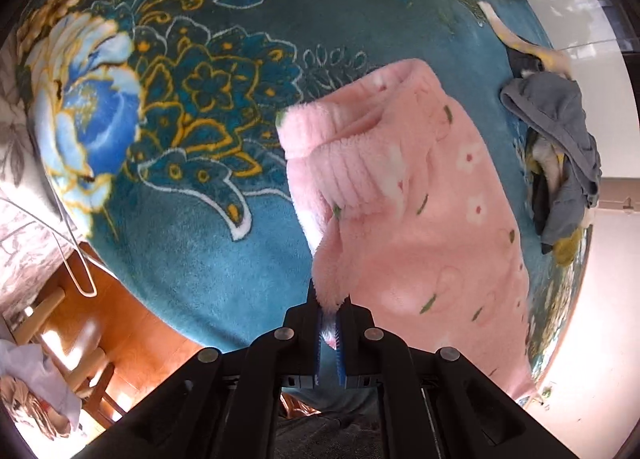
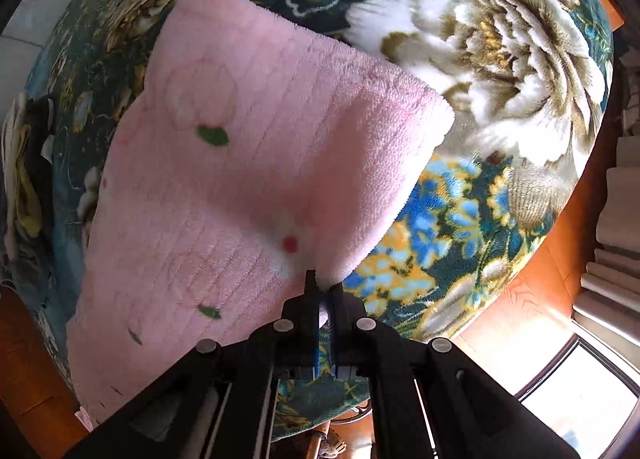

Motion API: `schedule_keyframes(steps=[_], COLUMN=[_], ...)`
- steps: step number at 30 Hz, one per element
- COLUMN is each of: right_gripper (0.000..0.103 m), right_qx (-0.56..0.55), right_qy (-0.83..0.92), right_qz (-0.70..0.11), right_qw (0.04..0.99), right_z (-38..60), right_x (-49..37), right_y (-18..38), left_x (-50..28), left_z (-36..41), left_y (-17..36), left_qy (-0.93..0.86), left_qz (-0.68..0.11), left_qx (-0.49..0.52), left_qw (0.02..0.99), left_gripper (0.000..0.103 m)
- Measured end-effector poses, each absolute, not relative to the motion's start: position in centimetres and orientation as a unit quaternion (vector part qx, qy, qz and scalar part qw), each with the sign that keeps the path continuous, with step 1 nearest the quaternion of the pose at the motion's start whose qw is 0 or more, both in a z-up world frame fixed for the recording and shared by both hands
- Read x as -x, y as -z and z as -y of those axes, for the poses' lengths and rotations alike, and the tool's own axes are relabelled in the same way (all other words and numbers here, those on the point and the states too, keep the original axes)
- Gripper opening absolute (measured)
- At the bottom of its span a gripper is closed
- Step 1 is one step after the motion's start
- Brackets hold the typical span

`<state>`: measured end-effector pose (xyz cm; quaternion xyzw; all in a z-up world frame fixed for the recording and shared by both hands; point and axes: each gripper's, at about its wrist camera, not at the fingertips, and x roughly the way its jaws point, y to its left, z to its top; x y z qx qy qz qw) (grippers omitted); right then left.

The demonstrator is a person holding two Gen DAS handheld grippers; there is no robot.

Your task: Fold clothes

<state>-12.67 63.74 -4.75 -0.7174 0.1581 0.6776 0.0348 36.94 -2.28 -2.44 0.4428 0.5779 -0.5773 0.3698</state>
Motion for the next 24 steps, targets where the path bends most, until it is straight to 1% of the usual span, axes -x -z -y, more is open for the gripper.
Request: schedule_keyframes(steps=[4,6,7,11,12,13,14,15,16,17,18,21,24], right_gripper=[0.004,0.006,0.006,0.007,0.007,0.011,0.027,0.047,0.052,0.053,0.053,0.053,0.053], right_qx=[0.710,0.704,0.697,0.665,0.657,0.649,0.642,0.636,0.630,0.623,0.620,0.618,0.608], right_qy=[-0.682,-0.685,-0.691,-0.711,-0.713,-0.714,-0.713,-0.713,-0.715,-0.718,-0.719,-0.718,-0.717], right_qz=[-0.171,-0.177,-0.179,-0.201,-0.218,-0.240,-0.261,-0.279,-0.290,-0.297,-0.302,-0.310,-0.327], right_qw=[0.049,0.058,0.067,0.111,0.114,0.111,0.105,0.098,0.093,0.089,0.087,0.086,0.088], right_z=[-65.1,-66.0,-66.8,-70.9,-71.8,-72.7,-73.4,-73.9,-74.1,-74.0,-73.9,-73.7,-74.0], right_x=[13.2,13.4,13.4,13.6,13.7,13.7,13.8,13.8,13.7,13.7,13.8,13.9,14.4], right_y=[4.6,4.4,4.2,3.5,3.4,3.4,3.5,3.6,3.6,3.6,3.7,4.5,5.4], left_x=[-36.8,-37.0,-37.1,-36.6,-36.3,-35.9,-35.3,-34.6,-33.4,-32.0,-30.6,-26.2,-22.4], left_z=[2.8,3.0,3.2,3.4,3.4,3.2,2.9,2.6,2.3,1.9,1.4,-0.8,-3.3], left_y=[1.8,1.2,0.8,-2.5,-3.6,-4.7,-5.8,-6.8,-7.5,-7.8,-7.8,-6.2,-4.2], left_qy=[0.564,0.547,0.538,0.518,0.520,0.534,0.552,0.571,0.589,0.607,0.621,0.654,0.668], left_qz=[-0.574,-0.564,-0.553,-0.499,-0.489,-0.486,-0.485,-0.486,-0.489,-0.498,-0.513,-0.568,-0.585], left_qx=[-0.445,-0.449,-0.455,-0.445,-0.436,-0.422,-0.406,-0.392,-0.380,-0.369,-0.356,-0.321,-0.315], left_qw=[0.393,0.425,0.446,0.533,0.548,0.548,0.543,0.534,0.519,0.498,0.472,0.382,0.335], left_gripper=[0.011,0.019,0.025,0.026,0.026,0.026,0.027,0.028,0.033,0.038,0.040,0.040,0.040])
